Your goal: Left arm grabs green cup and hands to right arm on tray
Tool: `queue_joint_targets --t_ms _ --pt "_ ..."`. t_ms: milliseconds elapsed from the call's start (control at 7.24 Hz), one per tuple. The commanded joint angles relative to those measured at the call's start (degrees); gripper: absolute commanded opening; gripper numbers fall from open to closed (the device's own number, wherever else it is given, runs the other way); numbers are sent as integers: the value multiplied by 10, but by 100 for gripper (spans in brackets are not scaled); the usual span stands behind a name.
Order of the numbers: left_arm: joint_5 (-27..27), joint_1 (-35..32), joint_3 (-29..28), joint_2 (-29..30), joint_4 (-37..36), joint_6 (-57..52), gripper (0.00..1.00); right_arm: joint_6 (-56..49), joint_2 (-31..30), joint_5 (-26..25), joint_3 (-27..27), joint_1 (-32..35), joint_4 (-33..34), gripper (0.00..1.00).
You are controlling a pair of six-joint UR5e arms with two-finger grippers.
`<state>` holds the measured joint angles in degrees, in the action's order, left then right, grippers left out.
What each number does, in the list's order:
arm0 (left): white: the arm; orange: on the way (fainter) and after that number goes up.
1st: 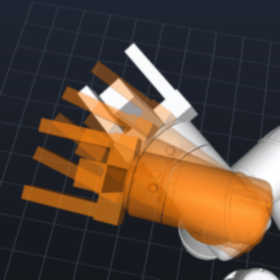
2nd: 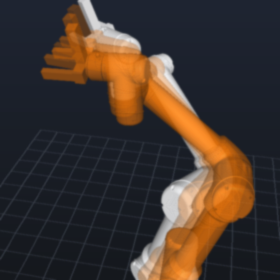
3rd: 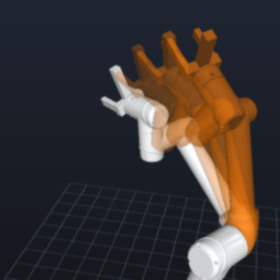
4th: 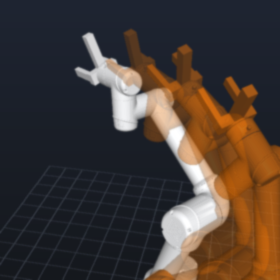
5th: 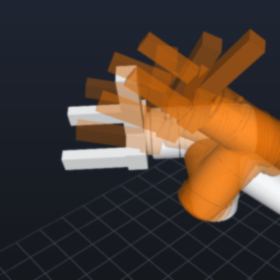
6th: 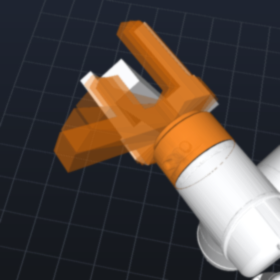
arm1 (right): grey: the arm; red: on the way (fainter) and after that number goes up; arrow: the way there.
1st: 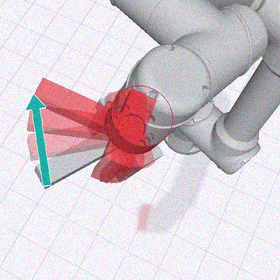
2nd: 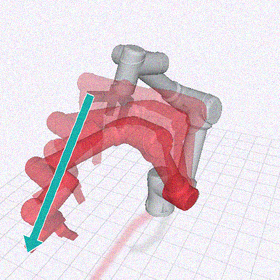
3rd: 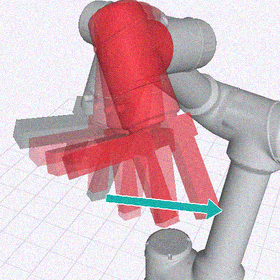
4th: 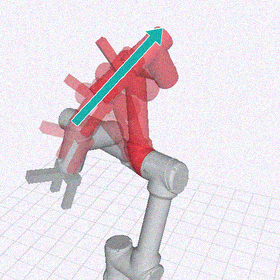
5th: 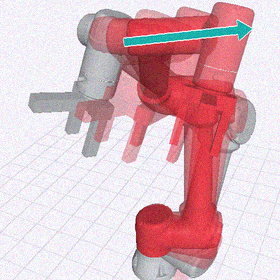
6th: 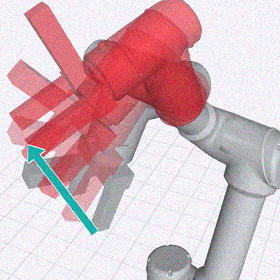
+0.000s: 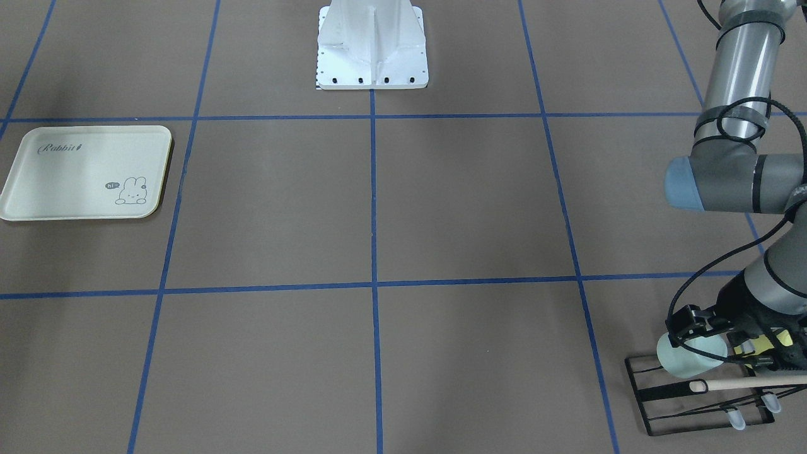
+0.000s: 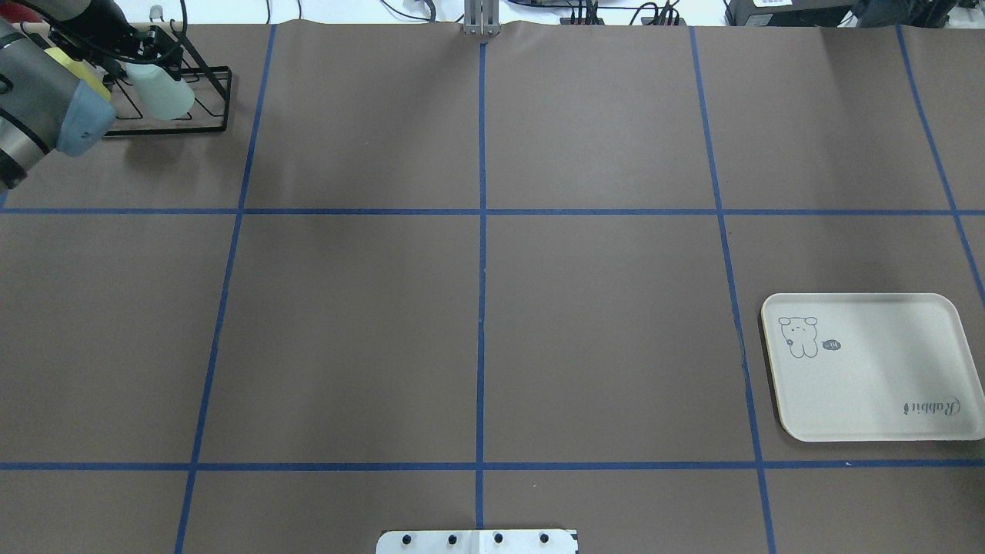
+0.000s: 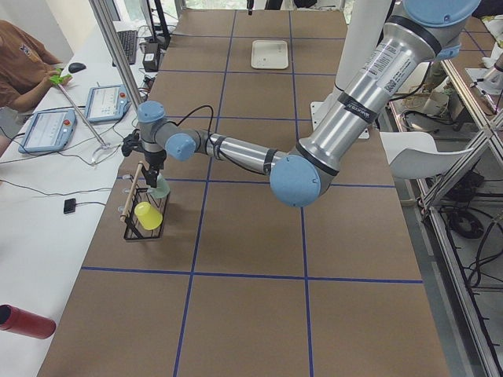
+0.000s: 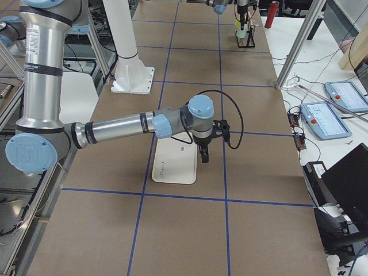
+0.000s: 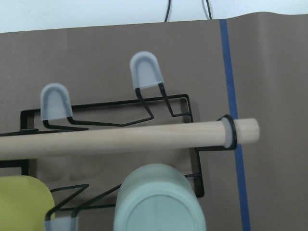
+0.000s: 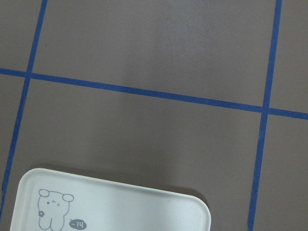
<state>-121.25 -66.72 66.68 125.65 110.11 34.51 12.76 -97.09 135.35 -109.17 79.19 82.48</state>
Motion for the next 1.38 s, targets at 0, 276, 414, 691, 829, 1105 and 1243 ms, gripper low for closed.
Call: queue_joint_targets --t_ms 0,276,414,691,829,1105,1243 --pt "5 1 -9 4 4 0 97 1 1 0 0 0 0 100" --pt "5 5 -23 16 4 0 97 1 0 0 1 0 -10 100" --pt "5 6 -23 15 4 0 97 1 0 1 2 0 -11 100" --pt "5 9 -26 14 5 -1 95 1 0 1 3 0 -11 100" --pt "5 9 -27 13 5 -1 95 1 0 1 3 0 -11 100" --pt "6 9 -30 13 5 -9 94 1 0 1 2 0 -11 100" --pt "14 8 -31 14 5 -9 94 1 0 1 3 -1 -11 100"
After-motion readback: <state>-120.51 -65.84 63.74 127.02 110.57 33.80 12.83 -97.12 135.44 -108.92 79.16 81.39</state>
